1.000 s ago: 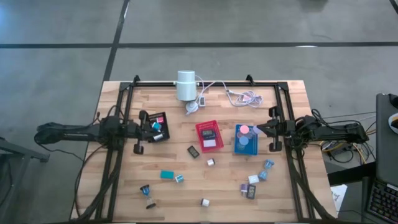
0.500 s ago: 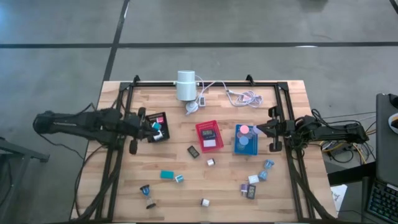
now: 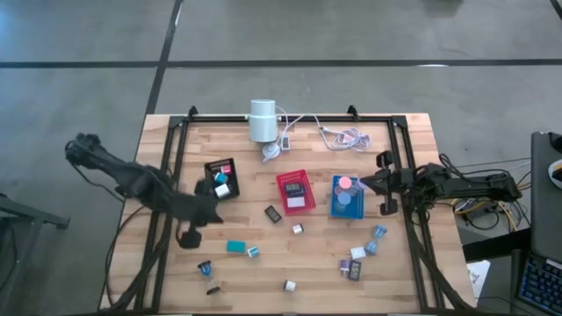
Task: Pick & Place Office items
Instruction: Put the black hourglass into the blue bin
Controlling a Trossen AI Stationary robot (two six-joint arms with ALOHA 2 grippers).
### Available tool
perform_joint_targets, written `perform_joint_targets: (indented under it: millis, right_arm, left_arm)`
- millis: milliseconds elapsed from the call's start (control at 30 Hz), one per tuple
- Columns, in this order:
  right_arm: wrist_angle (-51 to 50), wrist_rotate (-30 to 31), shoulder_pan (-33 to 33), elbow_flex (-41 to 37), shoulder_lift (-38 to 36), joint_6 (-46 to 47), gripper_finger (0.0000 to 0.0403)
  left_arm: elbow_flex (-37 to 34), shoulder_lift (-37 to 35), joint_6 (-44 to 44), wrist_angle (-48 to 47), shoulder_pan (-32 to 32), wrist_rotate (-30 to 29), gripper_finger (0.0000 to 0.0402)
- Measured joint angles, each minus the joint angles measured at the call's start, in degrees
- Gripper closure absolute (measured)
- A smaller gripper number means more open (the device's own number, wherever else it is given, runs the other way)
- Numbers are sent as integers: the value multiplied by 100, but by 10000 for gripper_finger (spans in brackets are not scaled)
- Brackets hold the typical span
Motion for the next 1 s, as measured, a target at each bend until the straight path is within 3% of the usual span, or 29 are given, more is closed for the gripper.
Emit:
perform_joint_targets:
  millis: [200, 533, 767, 1000]
  right_arm:
    - [4, -7, 0, 0, 280, 356, 394]
    - [243, -6, 0, 0, 823, 484, 394]
    - [563, -2, 0, 0, 1122, 460, 394]
    - [666, -2, -1, 0, 1313, 469, 394]
  left_arm:
    - [30, 1257, -487, 253, -897, 384, 352]
    - [721, 2901, -752, -334, -1558, 683, 204]
    - [1007, 3316, 425, -1098, -2062, 676, 128]
    - [648, 3388, 787, -845, -2305, 480, 121]
